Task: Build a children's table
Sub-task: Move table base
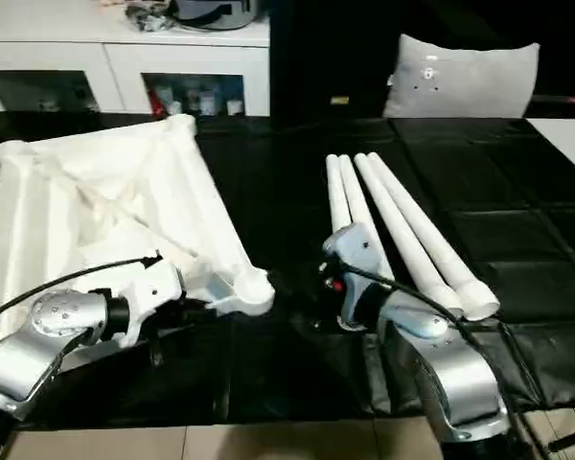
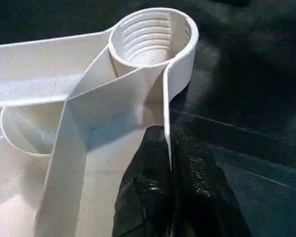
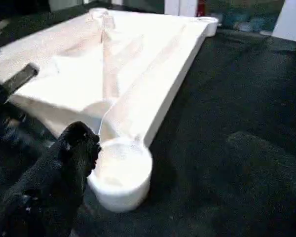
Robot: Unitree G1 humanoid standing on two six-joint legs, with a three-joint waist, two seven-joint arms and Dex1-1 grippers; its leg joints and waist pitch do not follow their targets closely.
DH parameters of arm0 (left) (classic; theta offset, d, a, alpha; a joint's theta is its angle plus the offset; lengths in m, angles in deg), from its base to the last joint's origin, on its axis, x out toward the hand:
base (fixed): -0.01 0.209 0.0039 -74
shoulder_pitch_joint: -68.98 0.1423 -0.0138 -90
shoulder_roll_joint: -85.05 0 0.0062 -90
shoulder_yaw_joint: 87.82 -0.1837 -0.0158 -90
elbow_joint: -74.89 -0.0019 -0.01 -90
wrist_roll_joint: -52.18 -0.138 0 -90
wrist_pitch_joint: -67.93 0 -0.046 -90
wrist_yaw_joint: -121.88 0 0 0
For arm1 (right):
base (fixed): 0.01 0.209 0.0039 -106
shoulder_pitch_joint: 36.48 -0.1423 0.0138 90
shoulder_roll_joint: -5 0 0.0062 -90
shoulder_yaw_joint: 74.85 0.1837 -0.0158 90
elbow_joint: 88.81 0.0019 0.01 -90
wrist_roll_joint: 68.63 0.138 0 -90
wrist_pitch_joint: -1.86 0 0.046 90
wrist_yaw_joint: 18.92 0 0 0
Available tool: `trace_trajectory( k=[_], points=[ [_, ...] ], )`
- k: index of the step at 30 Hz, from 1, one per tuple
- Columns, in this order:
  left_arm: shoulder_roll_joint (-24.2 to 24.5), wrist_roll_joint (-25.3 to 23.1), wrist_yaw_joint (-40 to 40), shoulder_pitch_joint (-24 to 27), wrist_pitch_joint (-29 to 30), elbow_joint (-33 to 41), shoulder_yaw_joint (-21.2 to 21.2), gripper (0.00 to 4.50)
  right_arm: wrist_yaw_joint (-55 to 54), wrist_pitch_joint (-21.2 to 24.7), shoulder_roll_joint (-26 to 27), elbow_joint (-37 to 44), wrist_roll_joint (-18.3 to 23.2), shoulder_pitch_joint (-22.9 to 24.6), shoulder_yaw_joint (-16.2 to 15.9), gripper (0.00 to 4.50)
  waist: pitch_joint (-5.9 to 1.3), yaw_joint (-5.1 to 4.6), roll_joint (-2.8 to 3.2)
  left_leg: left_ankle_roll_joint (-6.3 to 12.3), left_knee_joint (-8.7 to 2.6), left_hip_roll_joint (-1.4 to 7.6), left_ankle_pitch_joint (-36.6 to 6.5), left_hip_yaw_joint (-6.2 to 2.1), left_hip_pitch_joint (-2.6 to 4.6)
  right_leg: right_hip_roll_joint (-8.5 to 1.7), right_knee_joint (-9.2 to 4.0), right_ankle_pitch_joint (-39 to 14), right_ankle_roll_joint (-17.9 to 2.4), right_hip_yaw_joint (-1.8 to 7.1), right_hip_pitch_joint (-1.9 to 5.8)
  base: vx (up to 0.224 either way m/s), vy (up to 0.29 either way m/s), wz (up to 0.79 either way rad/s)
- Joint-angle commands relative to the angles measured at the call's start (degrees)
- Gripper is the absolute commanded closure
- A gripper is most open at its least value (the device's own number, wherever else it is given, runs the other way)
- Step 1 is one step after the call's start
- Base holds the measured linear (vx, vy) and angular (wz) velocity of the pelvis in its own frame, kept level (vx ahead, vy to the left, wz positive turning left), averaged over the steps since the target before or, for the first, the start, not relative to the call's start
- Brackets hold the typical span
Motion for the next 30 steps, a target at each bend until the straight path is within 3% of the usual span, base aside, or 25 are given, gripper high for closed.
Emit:
trace_trajectory(
  k=[1,2,3,4,7,8,9,10,11,12,13,14,17,18,19,20,21,22,25,26,27,28,30],
  points=[
    [-1.1,2.3,-1.1,0.7,-2.0,1.6,-1.3,4.49,-1.5,1.0,0.3,0.3,0.0,-0.6,0.9,0.0,-2.86,0.12,-0.01,1.65,-5.07,4.51,0.0,-0.88,-0.35,-4.86,-3.44,-0.3,-14.4,2.56,2.71,0.0,0.0,0.0],
    [-1.0,2.4,-1.3,1.0,-2.0,2.0,-1.2,4.49,-2.8,1.5,1.3,0.1,0.0,-1.0,1.3,0.0,-2.77,0.25,-0.01,1.44,-5.18,4.49,-0.5,-0.82,-0.41,-4.94,-3.51,-1.0,-14.3,2.62,2.71,0.0,0.0,0.0],
    [-0.8,2.3,-1.6,1.5,-2.2,3.3,-1.2,4.49,-8.1,3.3,3.8,-0.8,-1.6,-2.2,2.9,0.0,-2.72,0.28,-0.68,1.31,-5.34,4.49,-0.8,-0.77,-0.4,-4.97,-3.62,-2.2,-13.9,2.64,2.74,0.0,0.0,0.0],
    [-0.8,2.0,-1.4,1.7,-2.3,4.0,-1.3,4.49,-11.1,3.8,4.7,-1.5,-2.9,-2.8,3.8,0.0,-2.68,0.25,-0.77,0.77,-5.49,4.35,-0.9,-0.69,-0.4,-4.89,-3.75,-4.0,-13.5,2.63,2.61,0.0,0.0,0.0],
    [-1.9,0.3,2.0,1.9,-3.1,4.9,-0.3,4.49,-19.1,5.1,7.1,-2.6,-5.8,-4.9,7.2,0.0,-2.6,0.31,-0.47,-0.5,-5.65,4.29,-1.2,-0.63,-0.25,-4.82,-3.8,-6.0,-12.4,2.69,2.33,0.0,0.0,0.0],
    [-2.4,0.8,2.7,1.9,-2.1,5.8,0.3,4.05,-20.0,6.1,7.1,-2.5,-5.6,-5.4,8.2,0.0,-2.67,0.29,0.98,-1.58,-5.59,4.3,-1.7,-0.67,0.02,-4.61,-3.81,-5.5,-12.1,2.63,2.16,0.0,0.0,0.0],
    [-2.6,3.4,2.3,2.2,1.1,8.1,1.9,3.94,-22.0,10.3,6.7,-1.9,-7.2,-6.5,8.7,0.0,-2.81,0.23,0.65,-2.07,-5.46,4.25,-1.0,-0.6,-0.01,-4.44,-3.51,-2.7,-12.2,2.69,2.45,0.0,0.0,0.0],
    [-2.6,3.4,2.3,2.2,1.1,8.1,1.9,3.94,-22.0,10.3,6.7,-1.9,-7.2,-6.5,8.7,0.0,-2.86,0.25,0.47,-2.14,-5.44,4.07,-0.1,-0.68,-0.24,-4.4,-3.34,-1.1,-12.4,2.62,2.73,0.0,0.0,0.0],
    [-3.9,5.7,2.8,2.4,3.3,10.1,3.1,3.88,-20.9,13.5,5.2,-1.7,-6.5,-7.2,8.9,0.0,-2.98,0.38,0.44,-2.15,-5.32,4.11,1.0,-0.7,-0.31,-4.51,-3.19,1.1,-12.8,2.57,2.89,0.0,0.0,0.0],
    [-3.9,5.8,2.8,2.5,3.5,10.3,3.2,3.88,-20.8,13.8,5.1,-1.7,-6.3,-7.3,8.9,0.0,-2.94,0.33,-0.54,-1.7,-5.33,4.08,1.1,-0.55,-0.5,-4.53,-3.28,1.7,-12.9,2.6,3.14,0.0,0.0,0.0],
    [-4.2,6.7,3.1,2.7,4.8,12.2,3.8,3.59,-20.1,17.1,5.0,-1.2,-4.3,-8.0,9.8,0.0,-2.87,0.53,-0.23,-1.22,-5.25,3.92,1.3,-0.53,-0.67,-4.61,-3.19,1.7,-13.0,2.68,3.29,0.0,0.0,0.0],
    [-4.0,7.6,3.0,3.0,6.8,14.4,4.2,3.52,-19.8,19.1,5.3,-0.8,-2.7,-8.7,10.9,0.0,-2.82,0.46,-0.38,-0.67,-5.24,3.92,1.4,-0.57,-0.77,-4.59,-3.22,1.3,-13.0,2.66,3.32,0.0,0.0,0.0],
    [-2.8,8.6,2.9,3.9,9.2,16.9,5.4,3.43,-21.1,21.3,6.2,-1.1,-2.8,-9.8,11.0,0.0,-2.7,0.06,-0.44,-0.68,-5.27,3.82,1.1,-0.52,-0.77,-4.44,-3.52,-1.7,-12.5,2.62,3.19,0.0,0.0,0.0],
    [-2.1,8.5,3.1,4.3,10.2,17.8,5.9,3.24,-21.9,22.3,6.5,-1.4,-3.3,-10.1,10.6,0.0,-2.67,0.14,0.31,-0.93,-5.23,3.79,0.7,-0.58,-0.64,-4.41,-3.5,-2.4,-12.4,2.62,2.97,0.0,0.0,0.0],
    [-1.7,8.3,3.3,4.6,10.9,18.4,6.2,3.13,-22.3,22.8,6.7,-1.6,-3.6,-10.3,10.4,0.0,-2.53,-0.08,-0.02,-1.27,-5.34,3.81,-0.3,-0.45,-0.59,-4.29,-3.81,-4.0,-12.3,2.65,2.89,0.0,0.0,0.0],
    [0.2,8.7,3.4,5.2,13.6,19.7,7.6,3.13,-24.8,23.6,9.0,-3.0,-4.6,-11.7,10.4,0.0,-2.55,-0.06,2.93,-2.67,-5.35,3.77,-2.5,-0.65,-0.26,-4.24,-3.84,-4.9,-12.3,2.58,2.46,0.0,0.0,0.0],
    [0.2,8.7,3.4,5.2,13.6,19.7,7.6,3.09,-24.8,23.6,9.0,-3.0,-4.6,-11.7,10.4,0.0,-2.45,-0.39,1.6,-3.29,-5.61,3.66,-4.1,-0.63,-0.41,-3.88,-4.0,-6.3,-12.1,2.58,2.69,0.0,0.0,0.0],
    [0.2,8.7,3.4,5.2,13.6,19.7,7.6,2.97,-24.8,23.6,9.0,-3.0,-4.6,-11.7,10.4,0.0,-2.5,-0.31,1.41,-3.31,-5.57,3.64,-4.4,-0.54,-0.34,-3.86,-4.06,-6.9,-11.9,2.63,2.76,0.0,0.0,0.0],
    [1.2,8.8,4.8,4.4,17.7,20.3,8.5,2.66,-26.4,25.6,10.7,-6.1,-4.9,-15.1,10.5,0.0,-2.53,0.18,1.97,-3.61,-5.45,3.44,-3.0,-0.51,-0.29,-3.91,-3.95,-7.2,-12.4,2.67,2.66,0.0,0.0,0.0],
    [0.5,8.1,6.4,3.5,19.0,20.7,8.0,2.63,-25.8,26.4,10.7,-8.1,-4.4,-16.7,10.2,0.0,-2.5,0.53,1.32,-3.3,-5.51,3.55,-1.7,-0.36,-0.34,-3.89,-3.96,-6.5,-12.2,2.75,2.7,0.0,0.0,0.0],
    [0.5,8.1,6.4,3.5,19.0,20.7,8.0,2.51,-25.8,26.4,10.7,-8.1,-4.4,-16.7,10.2,0.0,-2.59,0.62,1.54,-3.39,-5.48,3.62,-1.0,-0.42,-0.42,-3.97,-3.7,-5.6,-12.2,2.73,2.81,0.0,0.0,0.0],
    [-0.5,8.3,7.3,3.2,19.4,21.2,7.8,2.36,-25.4,26.1,10.6,-9.2,-4.4,-17.4,9.9,0.0,-2.56,0.54,0.47,-3.04,-5.51,3.67,-0.4,-0.23,-0.47,-3.88,-3.87,-4.9,-12.0,2.71,2.86,0.0,0.0,0.0],
    [-1.6,8.4,8.5,2.7,19.9,21.8,7.5,2.21,-25.2,25.4,10.7,-10.3,-4.7,-18.5,9.6,0.0,-2.77,0.7,0.74,-2.9,-5.43,3.67,1.8,-0.28,-0.52,-4.01,-3.38,-2.4,-12.2,2.62,2.93,0.0,0.0,0.0]
  ],
)
